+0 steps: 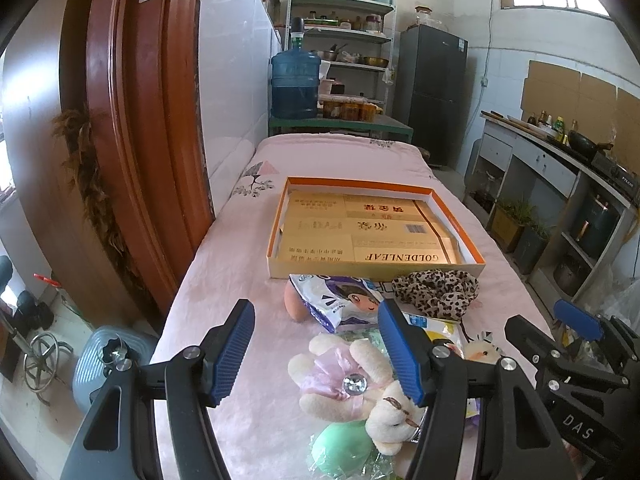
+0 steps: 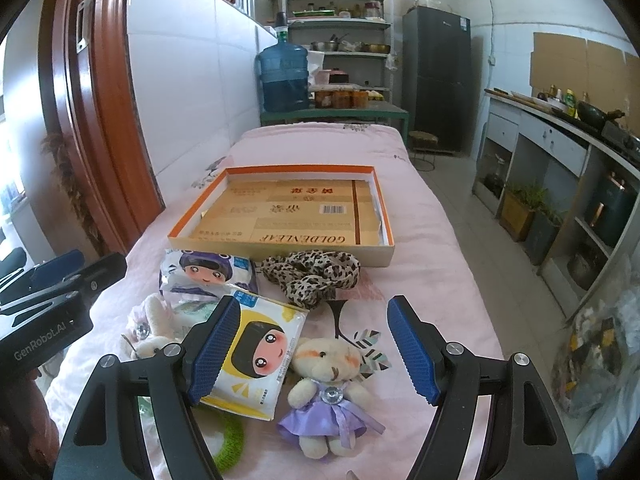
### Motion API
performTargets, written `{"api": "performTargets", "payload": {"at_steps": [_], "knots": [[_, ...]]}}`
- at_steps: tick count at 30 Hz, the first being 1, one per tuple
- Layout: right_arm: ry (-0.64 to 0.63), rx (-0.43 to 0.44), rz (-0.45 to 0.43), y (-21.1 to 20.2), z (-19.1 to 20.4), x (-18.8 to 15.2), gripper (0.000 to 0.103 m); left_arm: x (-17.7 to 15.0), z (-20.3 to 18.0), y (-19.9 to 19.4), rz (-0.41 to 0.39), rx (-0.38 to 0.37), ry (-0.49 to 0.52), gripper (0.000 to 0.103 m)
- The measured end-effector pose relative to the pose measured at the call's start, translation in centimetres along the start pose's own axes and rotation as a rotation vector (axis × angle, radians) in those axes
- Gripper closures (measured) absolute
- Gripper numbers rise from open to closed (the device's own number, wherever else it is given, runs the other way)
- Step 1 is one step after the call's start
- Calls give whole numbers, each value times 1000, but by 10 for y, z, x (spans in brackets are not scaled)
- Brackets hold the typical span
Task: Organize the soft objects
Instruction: 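Move both tools toward the plush toys beside the box, then grasp the pink-bowed bunny with the left tool while the right tool grasps the purple-dress teddy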
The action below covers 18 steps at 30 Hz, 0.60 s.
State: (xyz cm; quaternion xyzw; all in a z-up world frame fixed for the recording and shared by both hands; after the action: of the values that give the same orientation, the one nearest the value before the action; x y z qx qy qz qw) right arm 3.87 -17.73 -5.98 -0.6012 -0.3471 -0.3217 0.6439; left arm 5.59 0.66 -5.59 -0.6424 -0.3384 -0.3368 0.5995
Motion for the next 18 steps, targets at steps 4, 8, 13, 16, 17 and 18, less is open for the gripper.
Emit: {"api": "performTargets", "payload": {"at_steps": [4,8,13,16,17,18], "knots": [[6,-5,12,3,-3,-4,26,-6,6,2,13,-3,-11,39],[17,-16,30,6,-9,-12,26,-13,8,4,27,-21,-20,39],[28,-19,54,11,-14,-23,26,-24,7,5,48,-59,-16,39],[37,-13,68,14,-15,-27,26,-29,3,8,68,-87,-22,39],[40,-9,73,15,-15,-29,26,-29,2,9,72,-92,-24,39],[42,-7,74,16,-15,-30,26,-29,1,12,80,-100,-29,39]]}}
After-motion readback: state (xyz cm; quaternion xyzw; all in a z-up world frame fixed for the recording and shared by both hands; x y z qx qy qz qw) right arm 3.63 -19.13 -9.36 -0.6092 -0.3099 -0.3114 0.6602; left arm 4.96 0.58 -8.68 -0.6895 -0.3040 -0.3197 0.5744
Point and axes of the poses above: each gripper's, at about its wrist camera, not at the fingertips, and y roughly the way its jaws point, z to its left, x to its top, the point moved 6 cm from there along y, roughly the way its jaws point, and after that the axes turned 5 degrees about -z, right-handed, at the moved point
